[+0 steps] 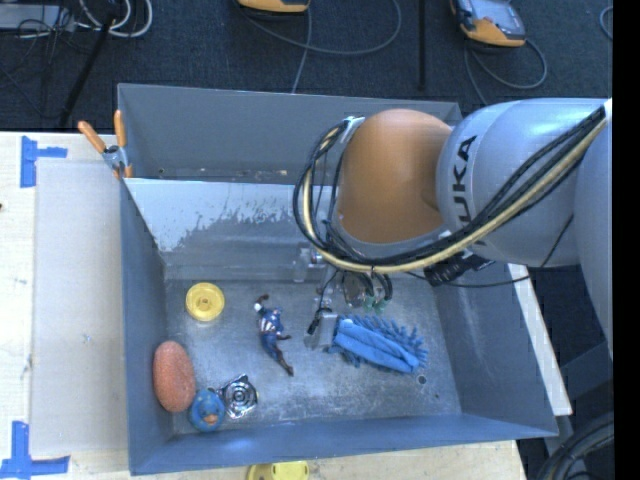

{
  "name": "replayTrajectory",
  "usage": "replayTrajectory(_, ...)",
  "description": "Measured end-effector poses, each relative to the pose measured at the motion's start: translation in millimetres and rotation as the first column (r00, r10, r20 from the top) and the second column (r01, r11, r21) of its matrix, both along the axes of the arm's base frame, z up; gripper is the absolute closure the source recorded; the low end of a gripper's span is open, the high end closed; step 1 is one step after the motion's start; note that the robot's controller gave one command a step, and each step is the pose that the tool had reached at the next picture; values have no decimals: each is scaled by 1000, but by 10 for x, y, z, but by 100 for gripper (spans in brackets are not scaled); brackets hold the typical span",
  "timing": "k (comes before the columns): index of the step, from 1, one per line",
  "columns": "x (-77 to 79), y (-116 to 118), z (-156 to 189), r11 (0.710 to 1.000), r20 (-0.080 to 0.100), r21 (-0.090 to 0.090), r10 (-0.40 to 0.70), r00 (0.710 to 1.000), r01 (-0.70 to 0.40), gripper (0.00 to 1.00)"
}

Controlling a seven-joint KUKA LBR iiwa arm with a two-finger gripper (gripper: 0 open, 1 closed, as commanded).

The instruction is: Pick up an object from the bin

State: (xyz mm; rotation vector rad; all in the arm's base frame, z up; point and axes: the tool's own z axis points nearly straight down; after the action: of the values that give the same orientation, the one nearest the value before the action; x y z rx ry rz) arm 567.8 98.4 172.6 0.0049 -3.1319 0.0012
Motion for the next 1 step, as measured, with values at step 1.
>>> replayTrajectory(1, 16, -5, 48, 1000, 8, 1, -2, 1000, 2, 0)
